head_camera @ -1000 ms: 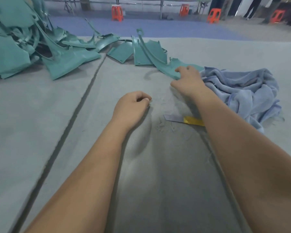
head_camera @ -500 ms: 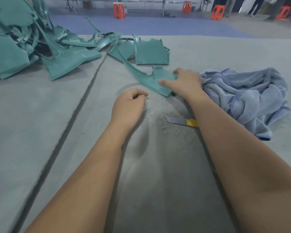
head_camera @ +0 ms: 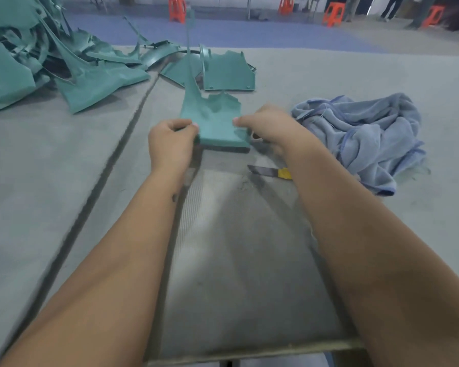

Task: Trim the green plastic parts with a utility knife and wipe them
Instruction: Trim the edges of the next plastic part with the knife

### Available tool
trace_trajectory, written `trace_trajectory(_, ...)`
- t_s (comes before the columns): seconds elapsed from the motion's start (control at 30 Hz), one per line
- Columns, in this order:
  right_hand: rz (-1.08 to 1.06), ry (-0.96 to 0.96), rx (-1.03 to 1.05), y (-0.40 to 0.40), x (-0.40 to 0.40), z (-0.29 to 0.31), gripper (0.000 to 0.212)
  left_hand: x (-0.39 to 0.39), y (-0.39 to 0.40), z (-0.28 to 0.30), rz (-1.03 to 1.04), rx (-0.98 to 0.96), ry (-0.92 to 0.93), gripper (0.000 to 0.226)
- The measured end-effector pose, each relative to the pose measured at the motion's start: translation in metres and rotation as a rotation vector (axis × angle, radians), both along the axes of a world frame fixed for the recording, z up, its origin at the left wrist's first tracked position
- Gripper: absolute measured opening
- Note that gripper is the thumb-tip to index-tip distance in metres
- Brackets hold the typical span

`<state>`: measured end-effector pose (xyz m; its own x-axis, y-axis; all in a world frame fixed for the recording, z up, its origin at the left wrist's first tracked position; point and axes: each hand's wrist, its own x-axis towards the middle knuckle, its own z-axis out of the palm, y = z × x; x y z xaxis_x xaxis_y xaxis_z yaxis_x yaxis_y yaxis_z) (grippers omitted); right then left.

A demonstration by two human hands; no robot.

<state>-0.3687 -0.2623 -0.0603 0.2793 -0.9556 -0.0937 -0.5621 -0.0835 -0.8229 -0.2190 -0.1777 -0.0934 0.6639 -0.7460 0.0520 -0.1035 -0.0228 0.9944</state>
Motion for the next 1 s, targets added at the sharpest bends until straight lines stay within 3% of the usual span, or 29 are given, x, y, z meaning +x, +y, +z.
trace_trajectory(0.1, 0.031, 0.006, -0.068, 0.022, -0.010, 0.009, 0.049, 0.006, 0.003, 0.000, 0.051, -0.038, 0.146, 0.012)
trace_trajectory(0.17, 0.026, 0.062, -0.114, 0.034, -0.023, 0.015, 0.036, 0.005, 0.007, 0.004, 0.052, -0.080, 0.219, 0.017)
trace_trajectory(0.23, 0.033, 0.200, -0.119, 0.045, -0.036, 0.015, 0.025, 0.004, 0.010, 0.007, 0.039, -0.096, 0.220, 0.020)
trace_trajectory(0.3, 0.105, 0.361, -0.118, 0.054, -0.047, 0.011, 0.028, 0.003, 0.012, 0.006, 0.016, -0.064, 0.165, 0.017)
trace_trajectory(0.33, 0.146, 0.423, -0.109, 0.057, -0.051, 0.010, 0.031, 0.005, 0.013, 0.004, 0.031, 0.008, 0.051, 0.020)
trace_trajectory(0.4, 0.188, 0.489, -0.109, 0.061, -0.058, 0.014, 0.026, 0.006, 0.017, -0.001, 0.115, 0.233, -0.398, 0.036)
trace_trajectory(0.47, 0.170, 0.550, -0.137, 0.060, -0.064, 0.018, 0.015, 0.001, 0.020, -0.001, 0.077, 0.265, -0.765, 0.049)
trace_trajectory(0.53, 0.174, 0.692, -0.136, 0.059, -0.066, 0.018, 0.015, -0.005, 0.018, -0.003, -0.138, 0.241, -0.927, 0.067)
trace_trajectory(0.6, 0.187, 0.804, -0.127, 0.059, -0.062, 0.013, 0.019, -0.008, 0.013, -0.010, -0.302, 0.340, -1.079, 0.076)
trace_trajectory(0.77, 0.141, 0.649, -0.205, 0.055, -0.048, 0.000, 0.019, -0.005, 0.007, -0.015, -0.257, 0.420, -1.168, 0.070)
trace_trajectory(0.83, 0.088, 0.521, -0.292, 0.052, -0.046, -0.005, 0.015, -0.008, 0.009, -0.010, -0.183, 0.252, -1.123, 0.059)
trace_trajectory(0.87, 0.044, 0.445, -0.336, 0.051, -0.045, -0.008, 0.008, -0.009, 0.012, -0.005, -0.122, 0.079, -1.002, 0.049)
trace_trajectory(0.93, -0.057, 0.264, -0.405, 0.049, -0.041, -0.013, 0.006, -0.008, 0.018, 0.007, 0.051, -0.320, -0.613, 0.031)
trace_trajectory(1.0, -0.141, 0.070, -0.466, 0.046, -0.035, -0.018, 0.004, 0.003, 0.022, 0.021, 0.288, -0.521, -0.269, 0.040)
